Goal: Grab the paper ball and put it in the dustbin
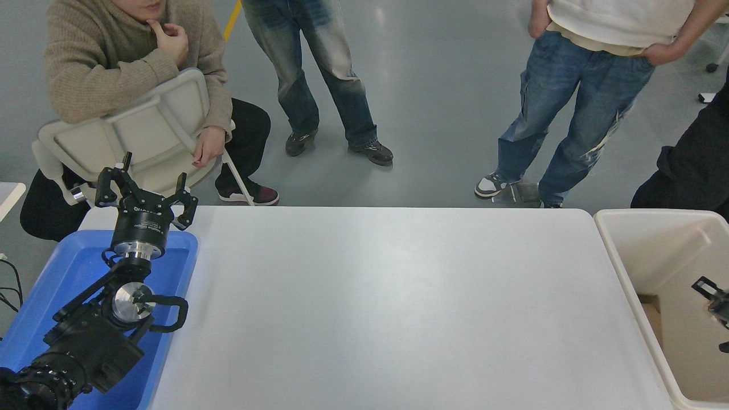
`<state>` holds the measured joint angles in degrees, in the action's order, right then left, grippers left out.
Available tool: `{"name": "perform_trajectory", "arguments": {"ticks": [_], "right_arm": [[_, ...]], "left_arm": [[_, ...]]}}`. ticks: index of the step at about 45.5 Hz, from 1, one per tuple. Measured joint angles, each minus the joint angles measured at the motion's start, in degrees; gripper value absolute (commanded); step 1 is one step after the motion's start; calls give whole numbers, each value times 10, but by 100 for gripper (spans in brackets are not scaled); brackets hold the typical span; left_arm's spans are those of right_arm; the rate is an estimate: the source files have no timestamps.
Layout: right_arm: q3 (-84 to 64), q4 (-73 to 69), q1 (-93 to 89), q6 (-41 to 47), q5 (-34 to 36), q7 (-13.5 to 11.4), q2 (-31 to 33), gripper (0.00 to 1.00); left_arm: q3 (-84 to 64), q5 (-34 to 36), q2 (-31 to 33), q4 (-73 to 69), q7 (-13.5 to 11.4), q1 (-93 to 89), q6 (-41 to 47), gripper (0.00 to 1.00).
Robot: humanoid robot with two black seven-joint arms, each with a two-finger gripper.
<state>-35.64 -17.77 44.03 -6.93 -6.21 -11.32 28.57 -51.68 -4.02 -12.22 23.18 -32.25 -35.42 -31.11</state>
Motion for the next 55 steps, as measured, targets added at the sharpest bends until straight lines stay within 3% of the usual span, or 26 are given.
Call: {"name": "perform_trajectory", "arguments": {"ticks": [11,15,19,25,55], "right_arm": [[18,56,-30,-17,0,0,-32,2],[21,64,-33,-20,0,0,-38,23],[23,70,-35,-24,0,1,-41,57],[24,75,-36,-41,-1,1,-44,74],[32,-2,-4,-74,0,1,-16,82]], "left_arm": [[0,0,0,0,0,0,0,99],[0,0,0,0,0,0,0,99],[0,0,0,0,0,0,0,99],[0,0,0,0,0,0,0,99],[0,0,0,0,0,0,0,99]]}}
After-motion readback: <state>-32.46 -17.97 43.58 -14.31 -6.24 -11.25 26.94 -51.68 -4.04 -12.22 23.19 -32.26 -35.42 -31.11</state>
